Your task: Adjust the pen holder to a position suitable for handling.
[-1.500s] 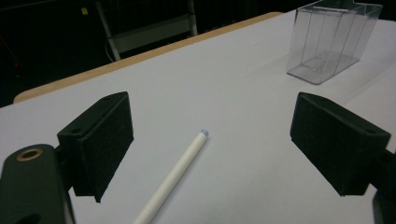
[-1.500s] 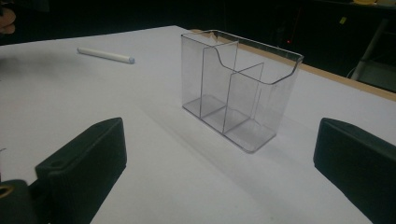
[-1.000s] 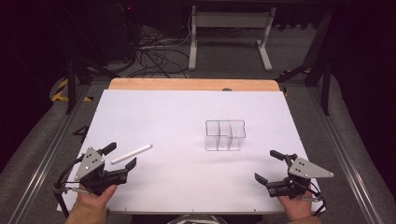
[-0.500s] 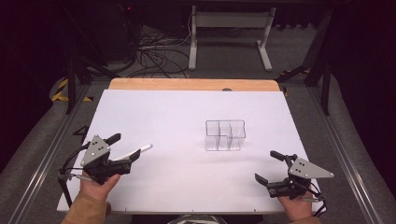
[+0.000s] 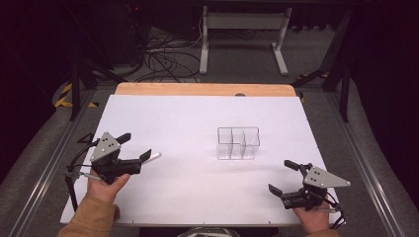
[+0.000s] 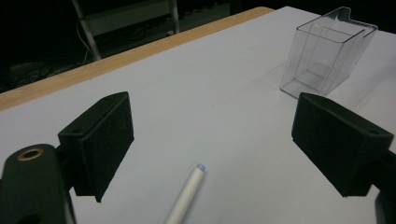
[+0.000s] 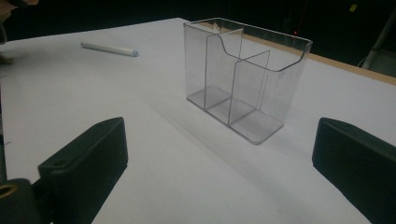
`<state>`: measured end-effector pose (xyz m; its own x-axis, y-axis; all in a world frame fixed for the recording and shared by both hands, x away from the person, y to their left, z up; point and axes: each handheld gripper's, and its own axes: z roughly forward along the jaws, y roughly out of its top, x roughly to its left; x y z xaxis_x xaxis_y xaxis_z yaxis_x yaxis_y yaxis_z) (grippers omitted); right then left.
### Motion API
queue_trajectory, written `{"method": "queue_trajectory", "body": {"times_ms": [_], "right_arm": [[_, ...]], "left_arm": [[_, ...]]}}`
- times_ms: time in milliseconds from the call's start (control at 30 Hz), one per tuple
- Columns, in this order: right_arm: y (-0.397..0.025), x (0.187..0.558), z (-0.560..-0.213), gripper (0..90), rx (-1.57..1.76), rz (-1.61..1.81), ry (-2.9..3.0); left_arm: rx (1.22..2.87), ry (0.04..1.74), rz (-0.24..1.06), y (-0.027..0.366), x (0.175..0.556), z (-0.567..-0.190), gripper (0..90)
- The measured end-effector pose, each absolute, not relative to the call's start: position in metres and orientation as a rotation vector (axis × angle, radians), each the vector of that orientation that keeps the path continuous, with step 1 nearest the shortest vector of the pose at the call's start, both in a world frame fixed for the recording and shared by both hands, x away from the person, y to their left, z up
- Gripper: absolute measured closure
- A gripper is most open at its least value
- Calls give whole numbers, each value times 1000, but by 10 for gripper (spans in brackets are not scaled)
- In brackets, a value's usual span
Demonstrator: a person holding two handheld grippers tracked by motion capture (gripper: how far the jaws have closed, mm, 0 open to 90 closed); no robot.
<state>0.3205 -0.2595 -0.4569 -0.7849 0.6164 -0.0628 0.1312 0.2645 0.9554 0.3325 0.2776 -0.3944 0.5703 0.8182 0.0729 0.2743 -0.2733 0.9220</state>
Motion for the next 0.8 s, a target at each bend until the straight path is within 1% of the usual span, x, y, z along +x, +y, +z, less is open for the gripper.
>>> {"method": "queue_trajectory", "body": {"times_ms": [167,300,533,667,767,800], "right_arm": [[-258,321,-457,38,668,1534,2121],[-259,322,-458,38,679,1542,2122],[-259,322,-457,38,677,1549,2121],[-260,322,-457,38,673,1550,2122],[-259,321,-457,38,670,1549,2123],[-259,321,-457,38,670,1549,2123]], "left_arm": [[1826,898,688,276,340,-393,144],[1868,893,704,271,346,-392,166],[1881,883,639,272,353,-391,208],[1908,879,619,272,354,-390,207],[1954,847,615,271,354,-389,164],[1974,836,617,271,354,-388,164]]}}
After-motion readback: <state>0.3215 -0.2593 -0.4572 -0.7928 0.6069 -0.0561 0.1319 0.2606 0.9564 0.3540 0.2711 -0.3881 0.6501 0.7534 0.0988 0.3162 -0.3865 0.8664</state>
